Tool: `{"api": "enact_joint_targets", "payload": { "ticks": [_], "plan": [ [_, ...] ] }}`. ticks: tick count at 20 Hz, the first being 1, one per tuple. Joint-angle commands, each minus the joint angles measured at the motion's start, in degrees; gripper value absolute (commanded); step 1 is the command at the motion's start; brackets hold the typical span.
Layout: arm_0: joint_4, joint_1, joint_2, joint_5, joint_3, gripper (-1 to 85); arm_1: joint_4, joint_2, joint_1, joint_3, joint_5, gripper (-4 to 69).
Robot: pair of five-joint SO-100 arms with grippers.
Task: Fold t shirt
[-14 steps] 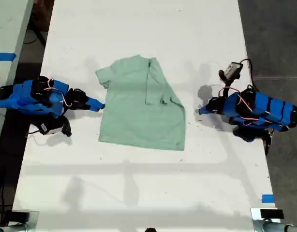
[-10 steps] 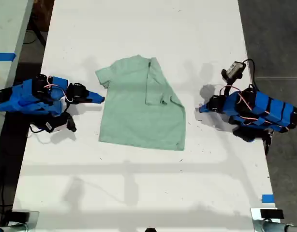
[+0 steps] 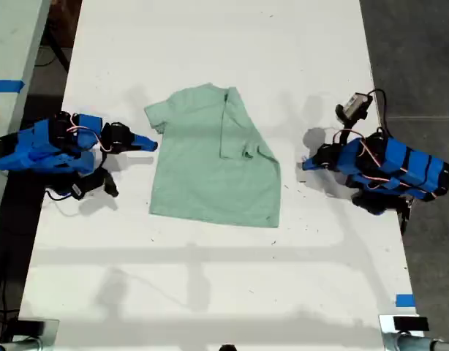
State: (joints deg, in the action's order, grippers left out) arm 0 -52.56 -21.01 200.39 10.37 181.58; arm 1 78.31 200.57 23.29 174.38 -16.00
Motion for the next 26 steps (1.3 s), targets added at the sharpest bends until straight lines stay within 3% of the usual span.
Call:
{"api": "enact_joint_targets", "payload": {
  "ticks": [1, 6, 12, 16, 18, 19, 20, 26],
  "plan": [
    [-0.4, -10.2, -34.0, 8.5, -20.0, 15.0, 0.2, 0.6, -0.5, 1.8, 0.3, 1.2],
    [-1.8, -32.0, -72.2, 26.5, -46.0, 18.2, 0.2, 0.6, -0.9, 1.8, 0.4, 1.2],
    [-0.5, -42.7, -88.6, 31.6, -55.4, 17.4, 0.1, 0.6, -1.2, 1.7, 0.0, 1.2],
    [0.1, -42.7, -100.7, 31.9, -62.6, 16.2, 0.0, 0.6, -1.2, 1.7, -0.4, 1.2],
    [-0.1, -42.9, -107.9, 30.9, -65.9, 9.1, 0.0, 0.6, -1.5, 1.7, -0.4, 1.2],
    [-0.1, -42.6, -109.8, 29.9, -66.7, 0.0, 0.0, 0.6, -1.5, 1.7, -0.4, 1.2],
    [-0.3, -42.1, -110.4, 29.7, -67.8, -0.1, 0.0, 0.6, -1.4, 1.7, -0.4, 1.2],
    [-13.3, -32.7, -100.3, 25.5, -82.8, -0.1, 0.0, 0.6, -1.5, 1.7, -0.4, 1.2]
  ]
}}
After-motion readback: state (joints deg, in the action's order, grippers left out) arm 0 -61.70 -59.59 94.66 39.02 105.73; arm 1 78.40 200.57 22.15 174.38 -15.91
